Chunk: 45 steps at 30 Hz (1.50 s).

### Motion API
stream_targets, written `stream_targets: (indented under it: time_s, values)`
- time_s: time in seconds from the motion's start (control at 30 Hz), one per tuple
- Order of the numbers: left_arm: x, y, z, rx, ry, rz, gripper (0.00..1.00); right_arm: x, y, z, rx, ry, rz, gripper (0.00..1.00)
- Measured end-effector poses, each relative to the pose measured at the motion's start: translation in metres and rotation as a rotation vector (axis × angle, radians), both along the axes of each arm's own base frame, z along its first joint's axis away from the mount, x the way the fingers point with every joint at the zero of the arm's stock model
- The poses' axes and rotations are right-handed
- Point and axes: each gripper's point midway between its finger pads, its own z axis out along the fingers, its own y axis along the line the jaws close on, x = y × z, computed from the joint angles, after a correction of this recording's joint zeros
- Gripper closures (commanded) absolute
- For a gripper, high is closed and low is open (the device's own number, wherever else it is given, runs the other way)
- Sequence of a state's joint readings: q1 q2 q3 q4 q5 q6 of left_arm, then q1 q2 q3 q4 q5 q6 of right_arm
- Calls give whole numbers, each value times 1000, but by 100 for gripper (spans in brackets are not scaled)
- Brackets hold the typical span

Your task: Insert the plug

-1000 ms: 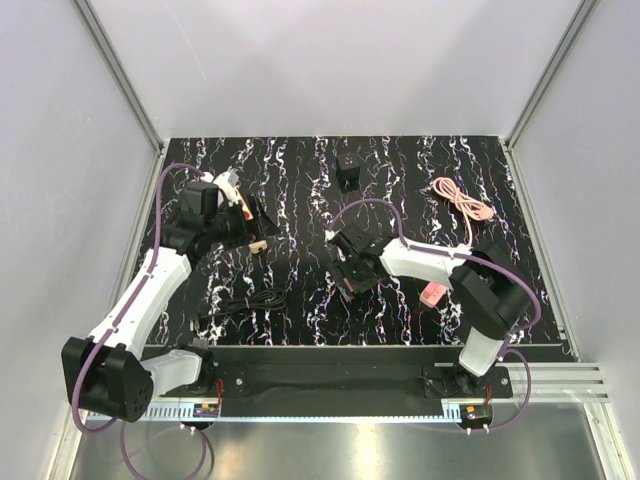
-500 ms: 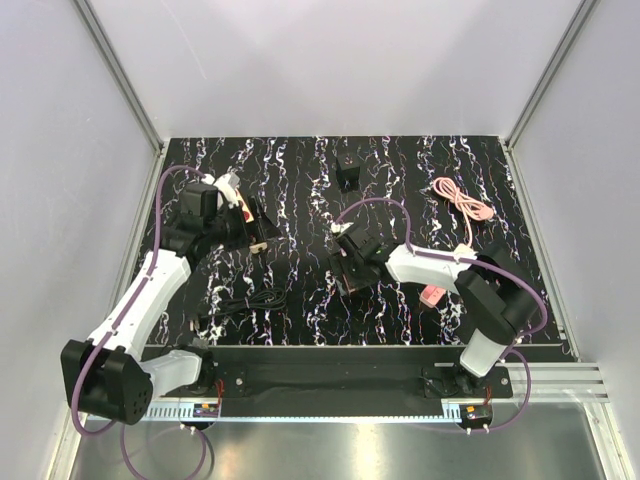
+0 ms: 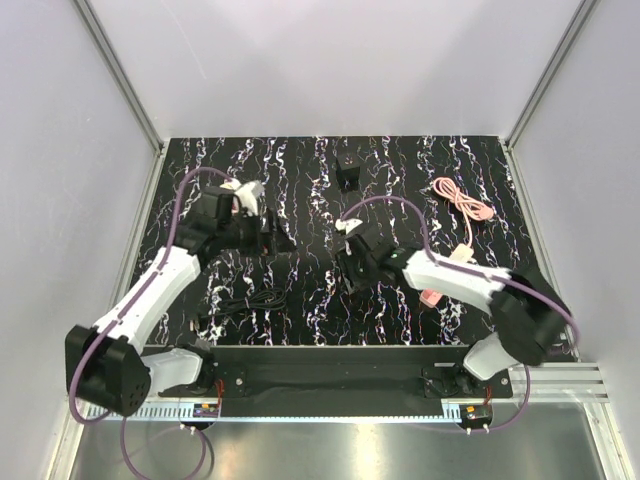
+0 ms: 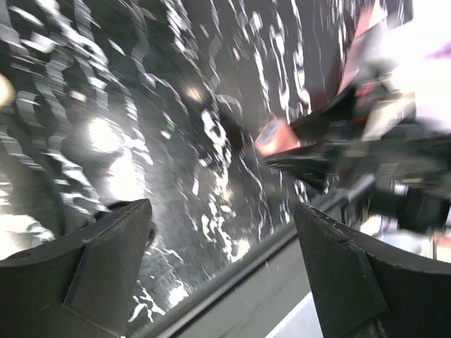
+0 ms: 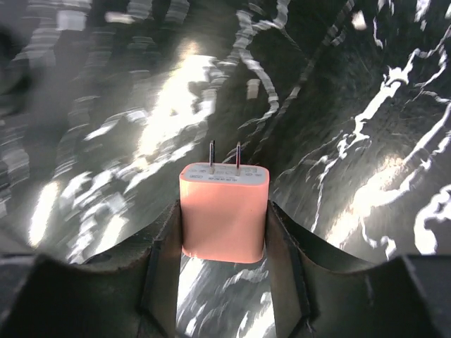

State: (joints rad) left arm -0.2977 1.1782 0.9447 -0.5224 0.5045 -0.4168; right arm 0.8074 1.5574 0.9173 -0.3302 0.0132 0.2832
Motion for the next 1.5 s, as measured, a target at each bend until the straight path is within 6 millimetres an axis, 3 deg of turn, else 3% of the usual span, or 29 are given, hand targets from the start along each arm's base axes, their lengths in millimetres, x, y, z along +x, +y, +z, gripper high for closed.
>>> stream_targets:
  time_s: [0.13,0.27,0.73,0.97,1.03,1.07,1.1,1.23,1.27,1.5]
  values:
    - [-21,-32,-18,2,76,-132,16,-6,12,57,138,-100,84,100]
    - [-38,-52,-29,-11,141,-215,17,-14,22,88,235,-170,156,100]
    - [-38,-95,-25,-122,202,-259,19,-33,33,98,271,-200,257,100]
    - [-48,-116,-32,-182,254,-310,40,-32,32,99,265,-214,271,100]
    - [-53,-121,-34,-195,277,-318,65,-34,31,97,256,-209,275,100]
    - [-54,-123,-31,-211,276,-330,95,-36,28,93,237,-202,280,91]
    - [-56,-126,-29,-221,262,-346,100,-36,28,93,236,-203,280,91]
    - [-57,-127,-28,-233,267,-347,100,-35,28,93,236,-205,274,52]
    - [-56,-127,-28,-235,266,-347,100,-35,28,93,237,-203,270,37]
    - [-55,-132,-22,-281,267,-339,100,-39,27,102,283,-197,228,4]
